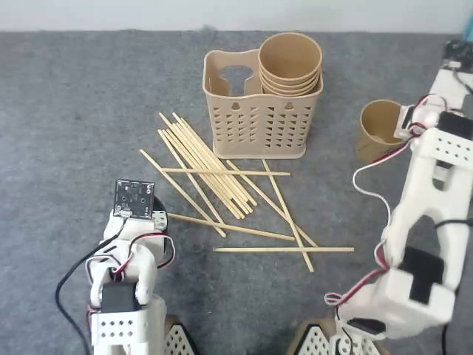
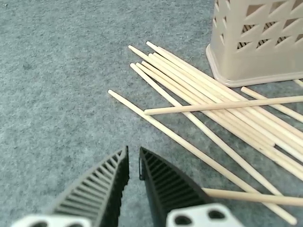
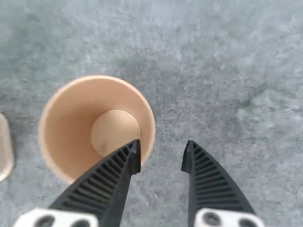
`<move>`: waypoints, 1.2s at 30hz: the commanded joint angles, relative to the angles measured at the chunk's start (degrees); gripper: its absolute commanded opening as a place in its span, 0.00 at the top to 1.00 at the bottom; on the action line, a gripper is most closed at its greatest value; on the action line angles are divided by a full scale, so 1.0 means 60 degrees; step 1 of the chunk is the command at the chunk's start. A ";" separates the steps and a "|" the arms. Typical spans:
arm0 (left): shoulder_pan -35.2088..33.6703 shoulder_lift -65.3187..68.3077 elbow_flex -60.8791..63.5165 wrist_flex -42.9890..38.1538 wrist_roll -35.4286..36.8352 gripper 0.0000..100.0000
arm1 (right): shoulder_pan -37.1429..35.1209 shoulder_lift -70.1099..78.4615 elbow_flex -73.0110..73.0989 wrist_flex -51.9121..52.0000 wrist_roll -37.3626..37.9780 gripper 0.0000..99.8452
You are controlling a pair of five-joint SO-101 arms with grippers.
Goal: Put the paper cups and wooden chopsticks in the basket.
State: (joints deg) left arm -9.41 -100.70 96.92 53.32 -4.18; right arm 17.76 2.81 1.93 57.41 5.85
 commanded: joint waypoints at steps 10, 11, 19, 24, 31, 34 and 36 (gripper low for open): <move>-0.0059 -0.0147 -0.0037 -0.0234 -0.0103 0.96 | 0.0022 0.1531 -0.0601 -0.0784 -0.0103 0.95; -0.0059 -0.0147 -0.0037 -0.0234 -0.0103 0.96 | 0.0022 0.1516 -0.0747 -0.0637 -0.0059 1.00; -0.0059 -0.0147 -0.0037 -0.0249 -0.0103 0.96 | 0.0051 0.1531 -0.3839 0.2440 -0.0908 0.99; -0.0059 -0.0147 -0.0037 -0.0249 -0.0103 0.96 | -0.0300 0.1531 -0.6081 0.4066 -0.1319 0.99; -0.0059 -0.0147 -0.0037 -0.0249 -0.0103 0.96 | -0.1179 0.1516 -0.9128 0.5223 -0.2725 0.99; -0.0059 -0.0147 -0.0037 -0.0234 -0.0103 0.96 | -0.1824 0.1429 -0.9993 0.5282 -0.3311 0.99; -0.0059 -0.0147 -0.0037 -0.0234 -0.0103 0.96 | -0.2161 0.1429 -1.0755 0.5282 -0.3678 0.99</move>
State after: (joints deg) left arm -9.41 -100.70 96.92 53.32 -4.18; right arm 9.05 13.45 -53.01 88.62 -12.00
